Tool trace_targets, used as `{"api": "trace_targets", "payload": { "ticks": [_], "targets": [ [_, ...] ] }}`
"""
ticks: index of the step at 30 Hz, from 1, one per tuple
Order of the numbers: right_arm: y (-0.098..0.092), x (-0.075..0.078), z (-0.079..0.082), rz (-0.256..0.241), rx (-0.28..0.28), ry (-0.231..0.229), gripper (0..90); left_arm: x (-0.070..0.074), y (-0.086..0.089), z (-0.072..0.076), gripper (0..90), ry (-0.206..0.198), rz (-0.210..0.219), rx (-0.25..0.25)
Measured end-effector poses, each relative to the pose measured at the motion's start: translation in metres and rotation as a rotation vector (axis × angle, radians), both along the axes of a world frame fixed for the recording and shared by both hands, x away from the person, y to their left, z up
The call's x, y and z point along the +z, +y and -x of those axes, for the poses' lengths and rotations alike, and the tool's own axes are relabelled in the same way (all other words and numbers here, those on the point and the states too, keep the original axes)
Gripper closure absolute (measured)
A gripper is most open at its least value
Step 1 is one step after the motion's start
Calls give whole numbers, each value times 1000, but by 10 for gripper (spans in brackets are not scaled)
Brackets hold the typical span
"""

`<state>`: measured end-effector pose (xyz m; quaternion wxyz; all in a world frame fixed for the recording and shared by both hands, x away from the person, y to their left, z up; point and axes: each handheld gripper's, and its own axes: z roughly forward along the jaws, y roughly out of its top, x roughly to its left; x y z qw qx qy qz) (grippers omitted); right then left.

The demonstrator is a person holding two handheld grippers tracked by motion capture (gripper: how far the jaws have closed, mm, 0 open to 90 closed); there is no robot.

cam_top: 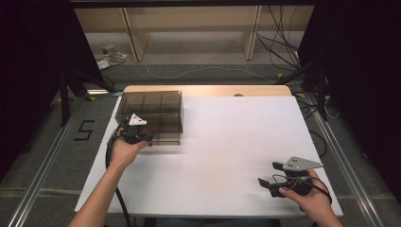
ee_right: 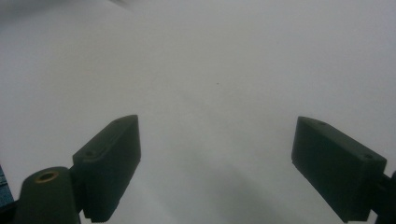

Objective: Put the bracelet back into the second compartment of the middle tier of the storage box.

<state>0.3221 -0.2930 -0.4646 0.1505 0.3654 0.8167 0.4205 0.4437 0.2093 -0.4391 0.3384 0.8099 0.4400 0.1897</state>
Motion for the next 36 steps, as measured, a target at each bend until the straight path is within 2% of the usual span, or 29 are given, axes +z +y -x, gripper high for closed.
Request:
{"api": "trace_targets", "payload": {
  "ticks": [36],
  "targets": [
    [1,0,-1,2,4,1,163,-5,-2,-6,882,2,-7,20]
  ]
}}
